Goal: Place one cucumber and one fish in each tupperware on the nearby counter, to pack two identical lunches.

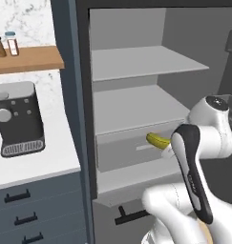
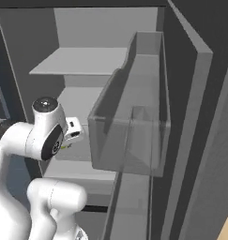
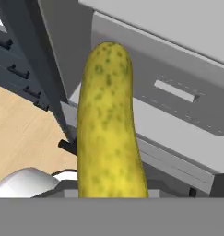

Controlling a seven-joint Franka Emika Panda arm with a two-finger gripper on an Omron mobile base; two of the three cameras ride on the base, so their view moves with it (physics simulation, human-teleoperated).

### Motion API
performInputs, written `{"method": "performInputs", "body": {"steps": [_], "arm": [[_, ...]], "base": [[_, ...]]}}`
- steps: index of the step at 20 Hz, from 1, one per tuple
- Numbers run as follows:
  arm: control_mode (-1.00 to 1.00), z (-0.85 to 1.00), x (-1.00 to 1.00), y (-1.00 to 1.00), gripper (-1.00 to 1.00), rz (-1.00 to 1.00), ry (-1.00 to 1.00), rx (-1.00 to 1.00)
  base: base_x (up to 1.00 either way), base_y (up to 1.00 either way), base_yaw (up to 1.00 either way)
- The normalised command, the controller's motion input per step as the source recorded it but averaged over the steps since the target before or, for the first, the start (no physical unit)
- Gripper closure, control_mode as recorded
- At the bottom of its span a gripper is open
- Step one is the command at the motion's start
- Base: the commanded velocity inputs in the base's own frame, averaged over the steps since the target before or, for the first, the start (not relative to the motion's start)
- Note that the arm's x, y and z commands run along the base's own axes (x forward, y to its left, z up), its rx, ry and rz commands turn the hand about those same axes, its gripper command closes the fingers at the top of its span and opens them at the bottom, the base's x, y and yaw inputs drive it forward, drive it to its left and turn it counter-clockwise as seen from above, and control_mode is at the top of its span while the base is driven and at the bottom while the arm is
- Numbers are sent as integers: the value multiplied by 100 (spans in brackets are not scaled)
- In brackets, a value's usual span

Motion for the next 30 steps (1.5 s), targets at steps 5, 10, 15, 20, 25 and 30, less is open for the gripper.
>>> {"method": "performInputs", "body": {"steps": [5, 10, 15, 20, 25, 30], "arm": [[100, 0, 0, 0, 100, 0, 0, 0], [100, 0, 0, 0, 100, 0, 0, 0], [100, 0, 0, 0, 100, 0, 0, 0], [100, 0, 0, 0, 100, 0, 0, 0], [100, 0, 0, 0, 100, 0, 0, 0], [100, 0, 0, 0, 100, 0, 0, 0]], "base": [[-100, 96, 31], [-62, 100, 35], [9, 100, 20], [70, 100, 7], [100, 100, 0], [79, 100, -2]]}}
